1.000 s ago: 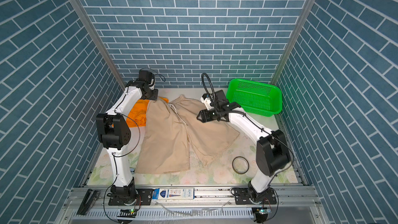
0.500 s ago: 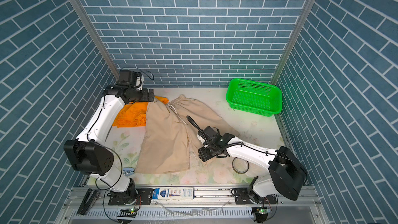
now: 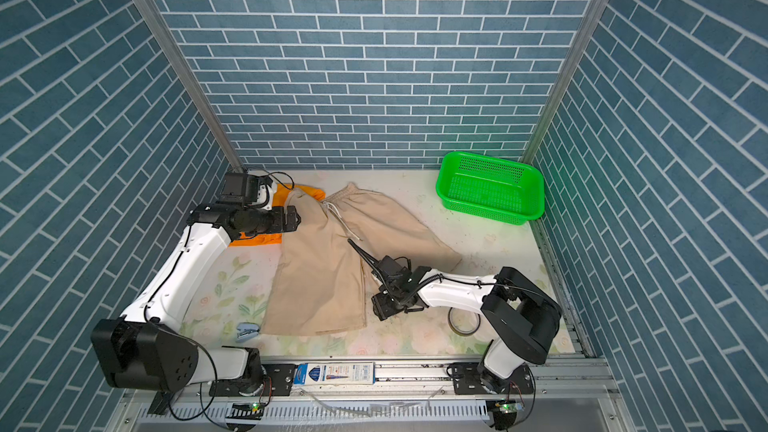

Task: Fold and stack the shorts

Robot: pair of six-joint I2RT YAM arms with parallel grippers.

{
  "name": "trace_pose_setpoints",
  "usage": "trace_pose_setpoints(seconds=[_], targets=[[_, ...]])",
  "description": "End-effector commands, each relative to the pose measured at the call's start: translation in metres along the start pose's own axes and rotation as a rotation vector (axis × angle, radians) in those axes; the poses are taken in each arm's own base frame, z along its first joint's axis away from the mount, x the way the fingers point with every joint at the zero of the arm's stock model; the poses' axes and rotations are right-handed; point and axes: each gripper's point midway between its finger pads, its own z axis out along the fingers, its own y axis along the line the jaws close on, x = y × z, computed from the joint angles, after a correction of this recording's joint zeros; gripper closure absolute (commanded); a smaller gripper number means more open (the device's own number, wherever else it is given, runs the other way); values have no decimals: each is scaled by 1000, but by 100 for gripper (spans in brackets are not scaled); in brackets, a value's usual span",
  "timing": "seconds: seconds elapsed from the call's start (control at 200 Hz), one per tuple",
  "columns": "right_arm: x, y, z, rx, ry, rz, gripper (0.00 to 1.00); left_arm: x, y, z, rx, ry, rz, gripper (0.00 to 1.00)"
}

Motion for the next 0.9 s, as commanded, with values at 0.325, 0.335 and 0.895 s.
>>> trace_pose_setpoints(seconds=[0.325, 0.335, 0.895], targets=[[5, 43, 16, -110, 70, 63, 38, -15, -1, -3, 4, -56, 50, 0], [5, 44, 16, -104, 72, 62, 38, -16, -1, -2, 0, -61, 55, 0], [22, 3, 32, 206, 156, 71, 100, -89, 38, 116, -81, -23, 85, 0]])
